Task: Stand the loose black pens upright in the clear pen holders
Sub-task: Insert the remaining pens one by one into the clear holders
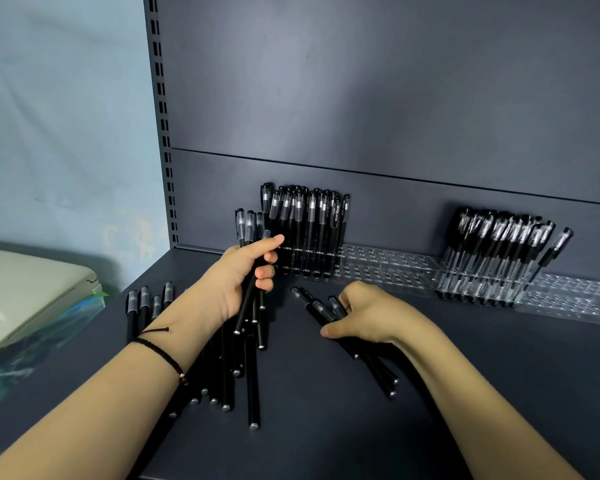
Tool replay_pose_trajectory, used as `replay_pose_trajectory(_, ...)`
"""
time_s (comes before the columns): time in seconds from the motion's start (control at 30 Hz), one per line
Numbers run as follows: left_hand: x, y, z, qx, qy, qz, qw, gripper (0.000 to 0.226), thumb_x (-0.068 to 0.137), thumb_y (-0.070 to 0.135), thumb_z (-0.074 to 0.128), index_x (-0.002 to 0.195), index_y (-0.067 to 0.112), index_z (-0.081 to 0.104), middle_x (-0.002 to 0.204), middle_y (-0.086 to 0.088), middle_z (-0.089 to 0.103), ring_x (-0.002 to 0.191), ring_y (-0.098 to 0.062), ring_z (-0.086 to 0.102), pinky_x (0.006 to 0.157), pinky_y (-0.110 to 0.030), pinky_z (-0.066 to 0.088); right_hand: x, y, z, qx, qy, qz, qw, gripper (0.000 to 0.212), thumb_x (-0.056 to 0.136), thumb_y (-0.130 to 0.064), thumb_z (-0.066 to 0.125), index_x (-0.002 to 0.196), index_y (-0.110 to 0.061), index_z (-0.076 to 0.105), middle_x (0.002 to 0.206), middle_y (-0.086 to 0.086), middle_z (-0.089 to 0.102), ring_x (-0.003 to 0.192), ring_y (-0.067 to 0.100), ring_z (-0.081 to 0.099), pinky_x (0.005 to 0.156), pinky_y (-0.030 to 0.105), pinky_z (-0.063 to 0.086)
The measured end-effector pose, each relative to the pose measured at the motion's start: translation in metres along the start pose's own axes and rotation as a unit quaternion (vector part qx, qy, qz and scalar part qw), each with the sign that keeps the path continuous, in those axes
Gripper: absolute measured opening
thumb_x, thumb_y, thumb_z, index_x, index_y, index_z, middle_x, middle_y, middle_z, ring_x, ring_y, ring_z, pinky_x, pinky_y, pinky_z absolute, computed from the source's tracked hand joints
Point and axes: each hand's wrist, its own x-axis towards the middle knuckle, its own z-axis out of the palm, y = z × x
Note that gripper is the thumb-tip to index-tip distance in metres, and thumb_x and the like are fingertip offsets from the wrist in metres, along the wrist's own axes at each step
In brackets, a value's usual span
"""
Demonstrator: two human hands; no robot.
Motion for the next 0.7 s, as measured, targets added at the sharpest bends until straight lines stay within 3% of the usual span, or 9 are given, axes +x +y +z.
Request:
replay_pose_trajectory(0.27, -0.009, -0.006, 0.011, 0.007, -0.020, -0.044, 0.999, 0.027, 0.088, 0.028, 0.067, 0.074, 0.019, 0.046, 0.056, 0.005, 0.044, 0.039, -0.005, 0.034, 0.033, -0.015, 0.026, -0.002, 0.008, -0.002, -0.030, -0.019, -0.039, 0.999, 0.036, 0.087, -0.044, 0.065, 0.078, -0.018, 0.041, 0.076, -0.007, 0.039, 0.064, 0.008, 0.038, 0.053, 0.026, 0.029)
replay_pose_trajectory(0.4, -0.011, -0.006, 0.013, -0.039, 0.001, -0.058, 0.998, 0.027, 0.090, 0.023, 0.065, 0.070, 0.017, 0.048, 0.057, 0.002, 0.049, 0.041, -0.007, 0.043, 0.035, -0.015, 0.034, 0.000, 0.018, -0.003, 0.161, 0.009, -0.060, 0.985, 0.035, 0.089, -0.030, 0.068, 0.063, -0.018, 0.048, 0.054, -0.013, 0.051, 0.051, 0.004, 0.048, 0.050, 0.021, 0.037)
replay_pose_trajectory(0.47, -0.011, -0.008, 0.014, -0.075, 0.023, -0.064, 0.995, 0.024, 0.092, 0.018, 0.062, 0.072, 0.013, 0.051, 0.061, -0.002, 0.059, 0.044, -0.010, 0.055, 0.039, -0.017, 0.044, 0.003, 0.018, -0.003, 0.294, 0.036, -0.059, 0.953, 0.023, 0.090, -0.030, 0.067, 0.071, -0.019, 0.058, 0.065, -0.008, 0.063, 0.060, 0.009, 0.059, 0.056, 0.022, 0.045)
replay_pose_trajectory(0.53, -0.011, -0.011, 0.015, -0.101, 0.022, -0.068, 0.992, 0.015, 0.095, 0.014, 0.059, 0.081, 0.008, 0.055, 0.074, -0.009, 0.071, 0.058, -0.017, 0.069, 0.052, -0.022, 0.057, 0.004, 0.015, -0.001, 0.382, 0.066, -0.062, 0.920, 0.020, 0.091, -0.034, 0.065, 0.077, -0.021, 0.058, 0.064, -0.003, 0.058, 0.052, 0.009, 0.053, 0.049, 0.020, 0.039)
replay_pose_trajectory(0.6, -0.011, -0.015, 0.019, -0.100, -0.010, -0.064, 0.993, 0.010, 0.097, 0.016, 0.056, 0.090, 0.008, 0.057, 0.091, -0.012, 0.075, 0.076, -0.020, 0.074, 0.069, -0.028, 0.060, 0.003, 0.010, 0.001, 0.436, 0.068, -0.082, 0.894, 0.019, 0.093, -0.032, 0.063, 0.079, -0.021, 0.057, 0.059, -0.001, 0.049, 0.041, 0.005, 0.041, 0.040, 0.017, 0.029)
replay_pose_trajectory(0.7, -0.012, -0.019, 0.022, -0.085, -0.055, -0.052, 0.994, 0.017, 0.095, 0.025, 0.056, 0.096, 0.009, 0.063, 0.093, -0.009, 0.075, 0.079, -0.020, 0.074, 0.071, -0.031, 0.061, 0.000, 0.004, 0.005, 0.444, 0.025, -0.122, 0.887, 0.014, 0.095, -0.027, 0.060, 0.091, -0.014, 0.062, 0.056, -0.003, 0.051, 0.038, 0.003, 0.040, 0.036, 0.014, 0.027)
